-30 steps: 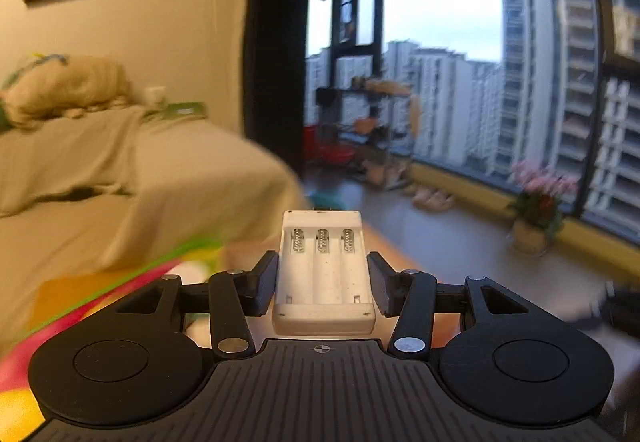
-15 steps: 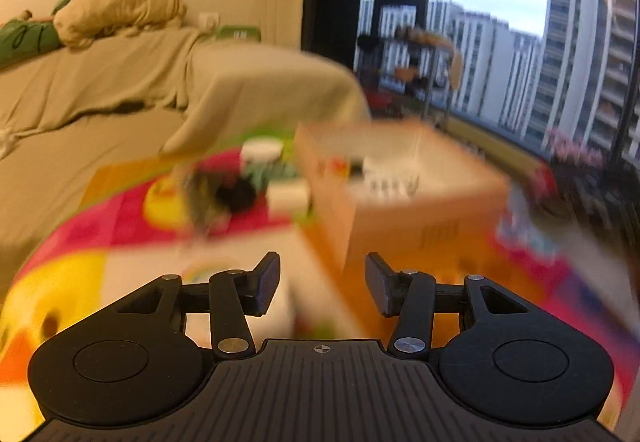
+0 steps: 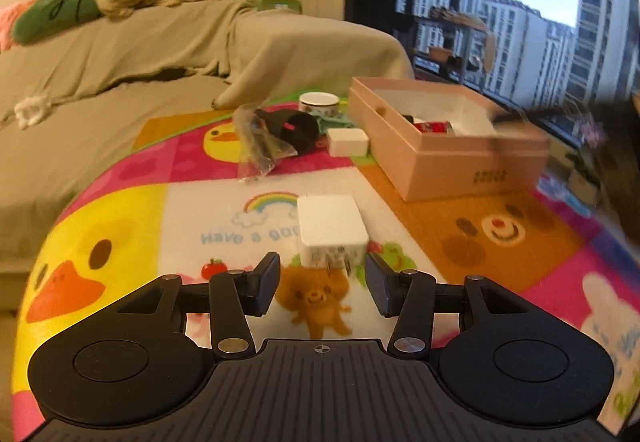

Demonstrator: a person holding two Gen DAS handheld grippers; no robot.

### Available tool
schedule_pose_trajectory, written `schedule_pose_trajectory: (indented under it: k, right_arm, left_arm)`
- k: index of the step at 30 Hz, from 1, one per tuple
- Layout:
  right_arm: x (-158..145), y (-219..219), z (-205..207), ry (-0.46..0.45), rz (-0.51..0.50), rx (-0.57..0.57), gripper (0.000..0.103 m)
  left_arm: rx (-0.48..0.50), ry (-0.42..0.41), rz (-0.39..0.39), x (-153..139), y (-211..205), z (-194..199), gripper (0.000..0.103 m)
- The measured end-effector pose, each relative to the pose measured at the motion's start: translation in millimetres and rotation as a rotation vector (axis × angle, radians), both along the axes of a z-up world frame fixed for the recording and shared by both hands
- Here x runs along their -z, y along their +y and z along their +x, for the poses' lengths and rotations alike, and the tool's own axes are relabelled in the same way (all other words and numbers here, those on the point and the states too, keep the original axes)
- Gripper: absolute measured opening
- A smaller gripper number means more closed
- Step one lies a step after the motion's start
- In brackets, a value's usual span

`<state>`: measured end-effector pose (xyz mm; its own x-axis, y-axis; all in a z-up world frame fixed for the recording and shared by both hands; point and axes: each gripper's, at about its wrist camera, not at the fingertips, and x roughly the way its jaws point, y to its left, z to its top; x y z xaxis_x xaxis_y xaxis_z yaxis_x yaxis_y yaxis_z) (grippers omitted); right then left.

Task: Organize rigid objects
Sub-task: 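Drop the charger into the pink box with left tool while right tool drops the lighter in, then lower the left tool onto a white plug adapter and grasp it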

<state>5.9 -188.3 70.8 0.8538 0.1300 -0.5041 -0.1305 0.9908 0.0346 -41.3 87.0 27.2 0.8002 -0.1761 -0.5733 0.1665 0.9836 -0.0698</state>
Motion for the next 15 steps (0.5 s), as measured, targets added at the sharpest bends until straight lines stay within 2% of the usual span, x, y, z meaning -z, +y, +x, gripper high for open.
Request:
schedule_pose_trajectory:
  k: [4, 7, 9, 11, 15]
  right_arm:
    - [27.4, 4.8, -42.7, -0.002, -0.06, -0.011, 0.085]
    - [43.5, 3.1, -63.4, 0.047, -0.014, -0.035, 0.085]
    - [51.0, 3.2, -70.8, 0.067, 0.022, -0.045, 0.085]
    - [55.3, 5.9, -74.6, 0.056, 0.016, -0.043, 0.085]
    - [56.8, 8.9, -77.3, 0.04, 0.01, -0.04, 0.085]
  left_arm:
    - [-0.043, 0.004, -0.075, -2.4, -0.3, 20.3, 0.052]
    - [-0.055, -0.003, -0.117, -6.7, -2.1, 38.3, 0.052]
    - [-0.083, -0.029, -0.135, -14.5, 0.6, 57.3, 0.052]
    - [-0.129, -0.045, -0.136, -22.2, 5.9, 82.5, 0.052]
    - [-0.177, -0.031, -0.159, -31.0, 12.9, 135.5, 0.051]
